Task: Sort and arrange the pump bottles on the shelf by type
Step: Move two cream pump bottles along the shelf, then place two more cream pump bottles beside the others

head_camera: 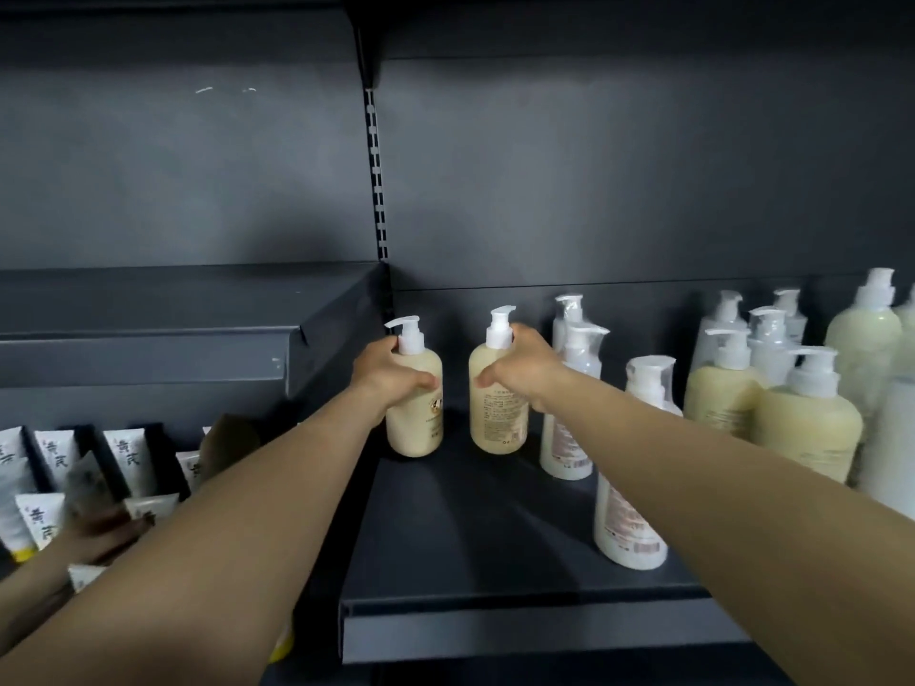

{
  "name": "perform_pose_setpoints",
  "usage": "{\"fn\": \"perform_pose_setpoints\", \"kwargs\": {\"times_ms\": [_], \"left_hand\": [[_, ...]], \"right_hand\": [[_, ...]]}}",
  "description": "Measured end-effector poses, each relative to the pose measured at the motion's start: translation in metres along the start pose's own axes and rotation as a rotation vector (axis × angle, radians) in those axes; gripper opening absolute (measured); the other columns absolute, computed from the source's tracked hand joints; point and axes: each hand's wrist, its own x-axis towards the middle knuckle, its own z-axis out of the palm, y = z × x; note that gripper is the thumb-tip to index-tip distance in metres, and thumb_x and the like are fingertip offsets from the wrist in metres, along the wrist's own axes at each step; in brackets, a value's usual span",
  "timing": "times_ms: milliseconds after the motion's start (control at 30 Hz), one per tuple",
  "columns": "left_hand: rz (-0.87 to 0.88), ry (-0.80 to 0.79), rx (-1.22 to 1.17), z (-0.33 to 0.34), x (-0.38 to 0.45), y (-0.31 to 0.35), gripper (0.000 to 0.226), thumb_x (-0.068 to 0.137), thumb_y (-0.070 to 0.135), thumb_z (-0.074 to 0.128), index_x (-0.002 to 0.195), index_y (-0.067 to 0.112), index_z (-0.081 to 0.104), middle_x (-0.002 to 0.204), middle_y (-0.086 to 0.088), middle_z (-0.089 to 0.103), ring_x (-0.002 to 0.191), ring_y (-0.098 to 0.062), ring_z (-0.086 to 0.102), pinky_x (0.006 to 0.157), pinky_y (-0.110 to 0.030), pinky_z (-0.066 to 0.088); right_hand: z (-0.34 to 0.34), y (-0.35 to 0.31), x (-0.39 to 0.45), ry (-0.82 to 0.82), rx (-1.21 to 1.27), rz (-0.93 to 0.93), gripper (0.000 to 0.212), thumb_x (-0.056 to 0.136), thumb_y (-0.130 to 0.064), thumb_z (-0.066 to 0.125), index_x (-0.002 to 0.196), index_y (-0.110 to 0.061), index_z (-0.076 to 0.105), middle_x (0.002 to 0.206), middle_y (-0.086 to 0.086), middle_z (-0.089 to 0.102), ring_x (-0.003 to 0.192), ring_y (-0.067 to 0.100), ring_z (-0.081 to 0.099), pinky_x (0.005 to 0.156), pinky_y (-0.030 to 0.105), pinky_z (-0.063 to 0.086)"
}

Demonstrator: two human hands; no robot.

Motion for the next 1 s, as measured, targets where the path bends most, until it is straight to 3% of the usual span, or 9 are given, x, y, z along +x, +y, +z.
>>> {"fn": "perform_pose_setpoints", "kwargs": {"times_ms": [267,467,600,733,833,1000], "left_hand": [[0.006,-0.073,-0.012,0.015,0.041,-0.011,0.051,0.062,0.014,0.08,0.109,0.016,0.061,0.106,-0.003,0.062,0.096,-0.021,0.06,0.075,-0.028,0.046],[0.036,-0.119,-0.001,0.013,0.045,-0.016,0.054,0.066,0.012,0.079,0.115,0.017,0.056,0.106,0.0,0.058,0.094,-0.018,0.056,0.075,-0.027,0.042],[0.05,-0.122,0.131,0.013,0.042,-0.013,0.06,0.071,0.019,0.076,0.125,0.013,0.049,0.12,-0.004,0.055,0.109,-0.023,0.055,0.08,-0.028,0.041],[0.086,-0.092,0.387,0.005,0.03,-0.003,0.062,0.074,0.027,0.074,0.127,0.011,0.046,0.129,-0.006,0.054,0.118,-0.026,0.052,0.088,-0.03,0.041],[0.161,-0.092,0.584,-0.003,0.006,0.01,0.067,0.074,0.031,0.073,0.131,0.013,0.043,0.134,-0.01,0.049,0.121,-0.028,0.049,0.092,-0.033,0.042],[0.323,-0.186,0.868,-0.016,-0.054,0.042,0.08,0.074,0.038,0.071,0.141,0.018,0.032,0.143,-0.012,0.038,0.129,-0.031,0.04,0.1,-0.041,0.043]], "right_hand": [[0.025,0.015,0.05,0.109,-0.063,0.125,0.069,0.069,-0.01,0.074,0.129,-0.011,0.04,0.129,0.014,0.048,0.117,0.034,0.05,0.101,0.047,0.044],[0.024,0.012,0.053,0.091,-0.129,0.162,0.074,0.075,-0.012,0.073,0.136,-0.009,0.032,0.138,0.012,0.04,0.126,0.033,0.042,0.106,0.044,0.038],[0.019,0.006,0.047,0.037,-0.318,0.171,0.08,0.078,-0.017,0.073,0.141,-0.007,0.025,0.141,0.013,0.037,0.13,0.032,0.041,0.106,0.042,0.039],[0.011,-0.008,0.028,-0.01,-0.682,0.073,0.052,0.086,-0.016,0.064,0.131,-0.001,0.042,0.132,0.012,0.05,0.123,0.027,0.049,0.089,0.028,0.044],[-0.004,-0.028,-0.002,-0.078,-0.907,-0.034,0.043,0.084,-0.02,0.069,0.121,-0.002,0.054,0.124,0.01,0.059,0.112,0.026,0.059,0.075,0.025,0.043],[-0.043,-0.059,-0.076,-0.089,-1.082,-0.299,0.06,0.078,-0.026,0.075,0.13,-0.007,0.051,0.128,0.01,0.057,0.117,0.028,0.054,0.092,0.033,0.047]]}}
